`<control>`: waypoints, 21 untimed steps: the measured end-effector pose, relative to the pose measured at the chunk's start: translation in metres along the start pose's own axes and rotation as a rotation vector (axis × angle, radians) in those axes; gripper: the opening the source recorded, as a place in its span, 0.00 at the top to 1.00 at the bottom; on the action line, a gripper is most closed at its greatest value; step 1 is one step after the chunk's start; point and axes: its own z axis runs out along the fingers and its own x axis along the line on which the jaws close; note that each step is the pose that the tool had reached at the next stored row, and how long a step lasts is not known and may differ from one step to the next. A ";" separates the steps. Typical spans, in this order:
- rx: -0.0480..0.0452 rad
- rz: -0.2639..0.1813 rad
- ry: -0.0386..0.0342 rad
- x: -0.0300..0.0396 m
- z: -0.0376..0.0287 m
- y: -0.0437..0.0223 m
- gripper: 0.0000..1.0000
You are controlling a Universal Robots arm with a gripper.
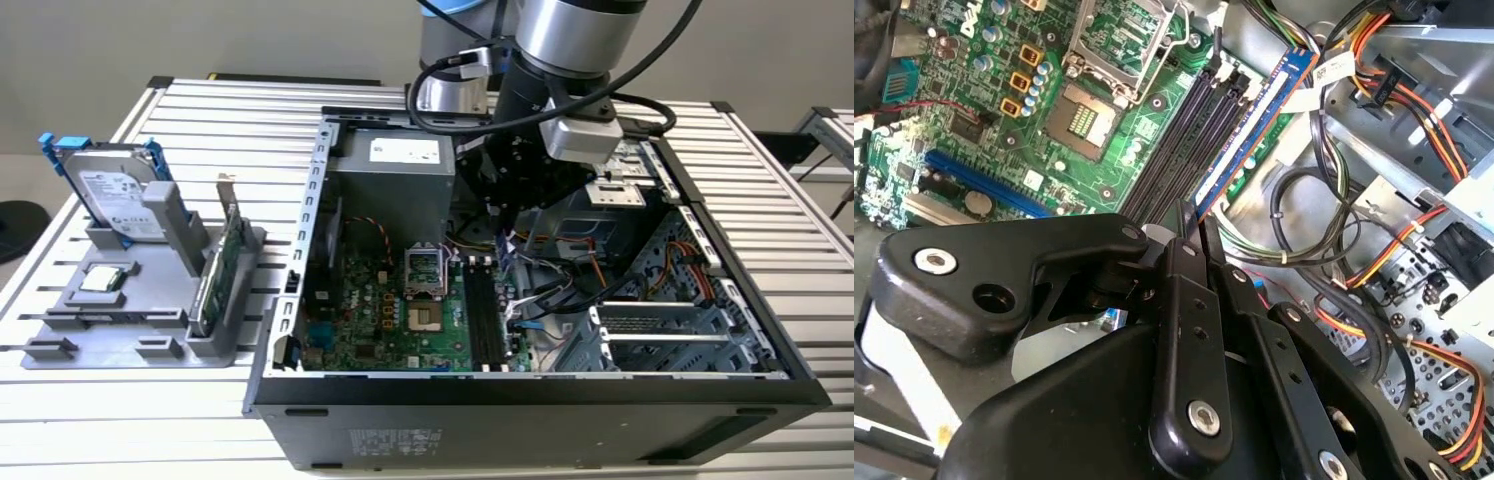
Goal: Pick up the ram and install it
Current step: 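Insert the ram into the slot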
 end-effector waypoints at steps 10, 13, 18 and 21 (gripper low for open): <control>0.0017 0.027 -0.0014 0.0002 0.0031 -0.0001 1.00; 0.0020 0.033 -0.0017 0.0003 0.0040 -0.0001 1.00; 0.0017 0.037 -0.0019 0.0004 0.0051 -0.0002 1.00; 0.0014 0.037 -0.0018 0.0004 0.0052 -0.0002 1.00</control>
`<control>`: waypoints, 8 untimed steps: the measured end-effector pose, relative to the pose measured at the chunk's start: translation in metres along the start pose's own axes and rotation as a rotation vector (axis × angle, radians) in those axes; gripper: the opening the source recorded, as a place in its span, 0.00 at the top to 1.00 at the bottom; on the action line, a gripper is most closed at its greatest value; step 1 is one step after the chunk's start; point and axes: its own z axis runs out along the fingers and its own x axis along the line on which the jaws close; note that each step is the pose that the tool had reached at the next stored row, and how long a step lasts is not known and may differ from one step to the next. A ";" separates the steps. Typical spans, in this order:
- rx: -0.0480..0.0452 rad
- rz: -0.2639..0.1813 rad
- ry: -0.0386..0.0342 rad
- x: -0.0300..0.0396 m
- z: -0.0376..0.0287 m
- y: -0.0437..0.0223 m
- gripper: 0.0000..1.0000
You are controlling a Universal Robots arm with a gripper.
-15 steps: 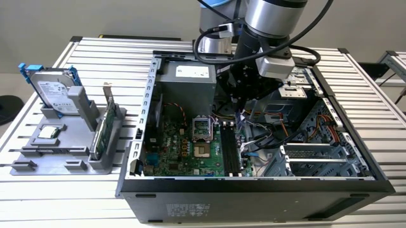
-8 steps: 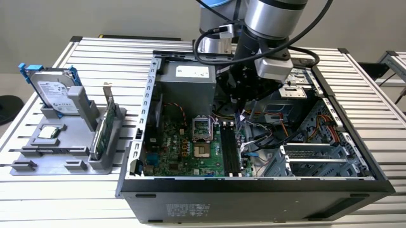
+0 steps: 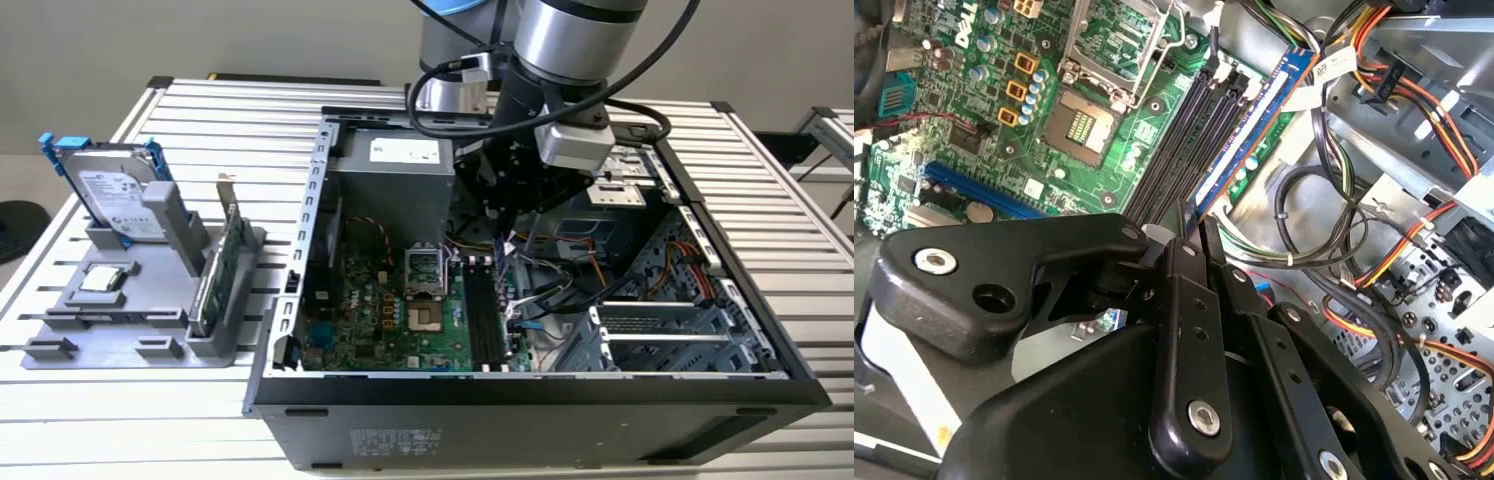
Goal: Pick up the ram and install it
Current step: 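Insert the ram into the slot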
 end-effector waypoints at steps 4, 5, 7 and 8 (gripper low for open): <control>0.0003 0.000 0.0001 0.0001 0.0008 -0.0001 1.00; 0.0001 0.000 0.0001 0.0001 0.0011 -0.0001 1.00; -0.0001 0.000 0.0000 0.0001 0.0021 -0.0001 1.00; -0.0001 0.000 0.0000 0.0002 0.0027 -0.0001 1.00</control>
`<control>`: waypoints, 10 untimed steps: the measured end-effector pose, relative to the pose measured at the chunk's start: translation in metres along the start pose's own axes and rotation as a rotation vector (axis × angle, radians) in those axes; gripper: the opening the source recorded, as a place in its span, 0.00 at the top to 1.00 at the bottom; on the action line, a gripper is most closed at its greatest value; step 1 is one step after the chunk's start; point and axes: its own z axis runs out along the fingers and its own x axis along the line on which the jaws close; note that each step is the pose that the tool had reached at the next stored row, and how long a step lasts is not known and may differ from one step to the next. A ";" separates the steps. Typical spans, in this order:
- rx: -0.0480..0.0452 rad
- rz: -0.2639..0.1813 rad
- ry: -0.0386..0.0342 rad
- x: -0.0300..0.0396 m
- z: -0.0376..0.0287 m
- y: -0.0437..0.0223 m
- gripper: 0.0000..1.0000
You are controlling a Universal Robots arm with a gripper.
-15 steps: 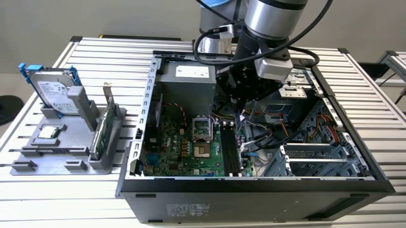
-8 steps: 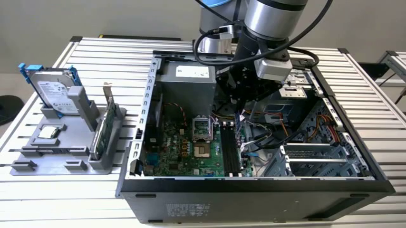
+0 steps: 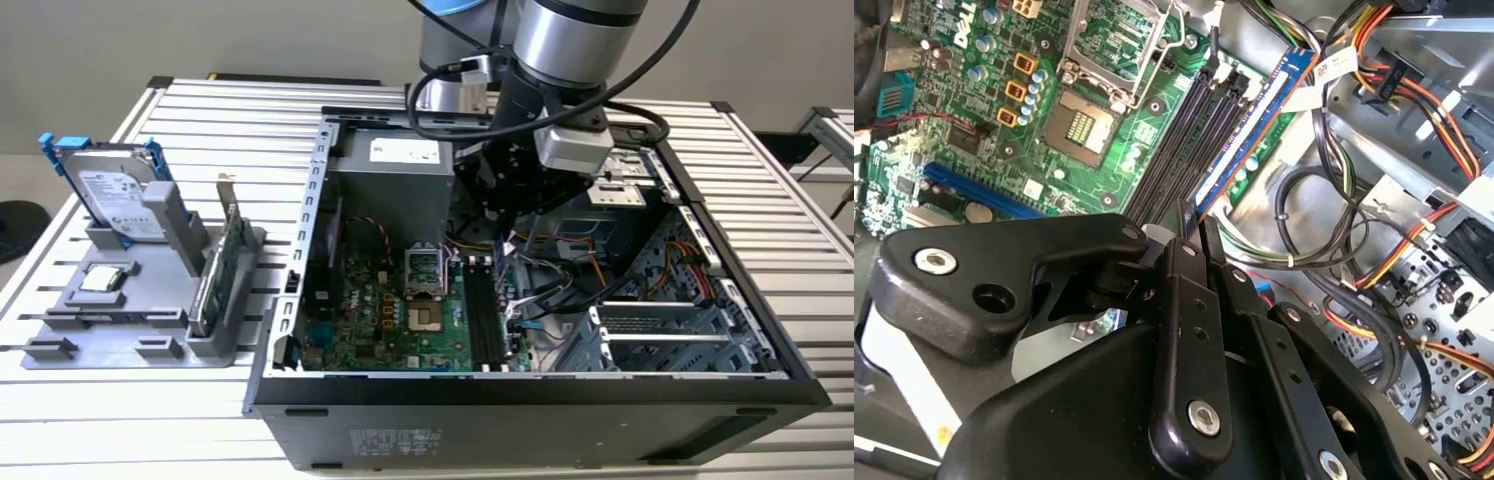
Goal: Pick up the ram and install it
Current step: 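Insert the ram into the slot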
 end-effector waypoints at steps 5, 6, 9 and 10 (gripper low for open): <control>0.0000 0.001 -0.0001 0.0002 0.0027 -0.0001 1.00; -0.0001 0.001 -0.0001 0.0002 0.0033 -0.0002 1.00; -0.0004 0.002 -0.0001 0.0003 0.0047 -0.0003 1.00; -0.0004 0.002 -0.0001 0.0003 0.0052 -0.0003 1.00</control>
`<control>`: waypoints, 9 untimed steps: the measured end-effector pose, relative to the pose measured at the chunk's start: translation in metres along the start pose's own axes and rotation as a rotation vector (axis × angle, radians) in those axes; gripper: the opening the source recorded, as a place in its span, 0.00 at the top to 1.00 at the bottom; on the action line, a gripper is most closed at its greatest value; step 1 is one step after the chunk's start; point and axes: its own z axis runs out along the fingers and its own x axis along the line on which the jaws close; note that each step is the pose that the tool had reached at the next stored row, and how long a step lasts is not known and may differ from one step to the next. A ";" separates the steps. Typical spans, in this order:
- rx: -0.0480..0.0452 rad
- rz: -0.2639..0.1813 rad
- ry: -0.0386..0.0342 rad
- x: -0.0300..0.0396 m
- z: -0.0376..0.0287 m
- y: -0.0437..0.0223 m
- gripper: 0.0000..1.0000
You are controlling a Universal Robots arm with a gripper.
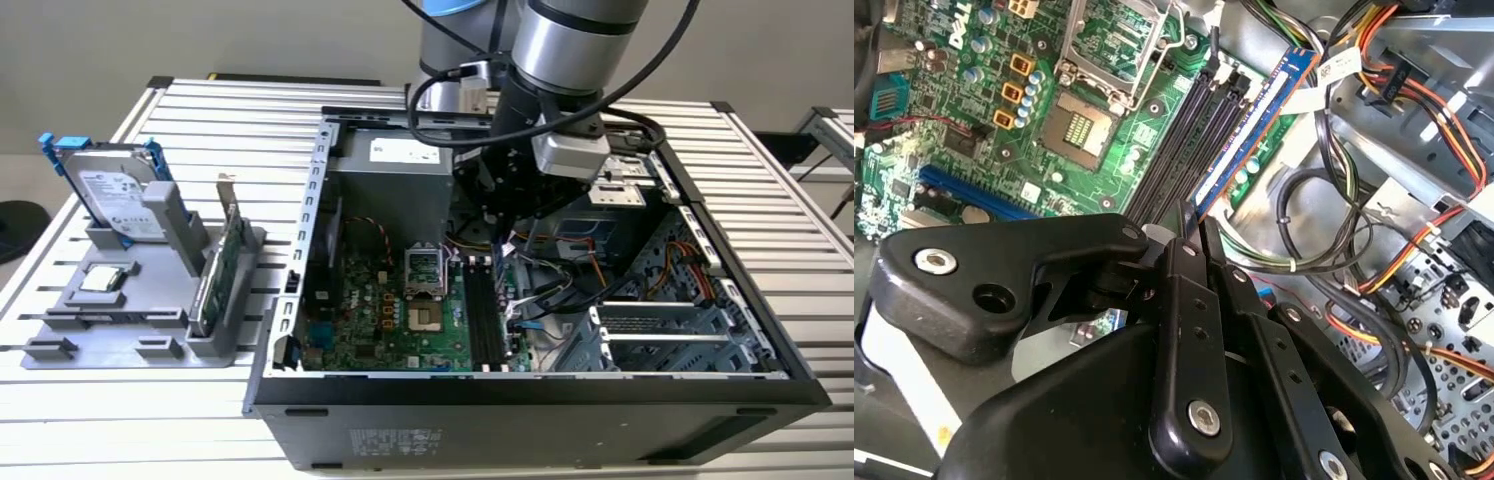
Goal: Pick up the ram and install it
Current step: 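Insert the ram into the slot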
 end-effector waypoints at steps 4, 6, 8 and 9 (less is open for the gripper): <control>-0.0003 0.001 0.0000 0.0001 0.0022 -0.0001 1.00; -0.0005 0.001 0.0000 0.0002 0.0030 -0.0002 1.00; -0.0007 0.001 0.0000 0.0002 0.0037 -0.0002 1.00; -0.0008 0.001 -0.0001 0.0001 0.0037 -0.0002 1.00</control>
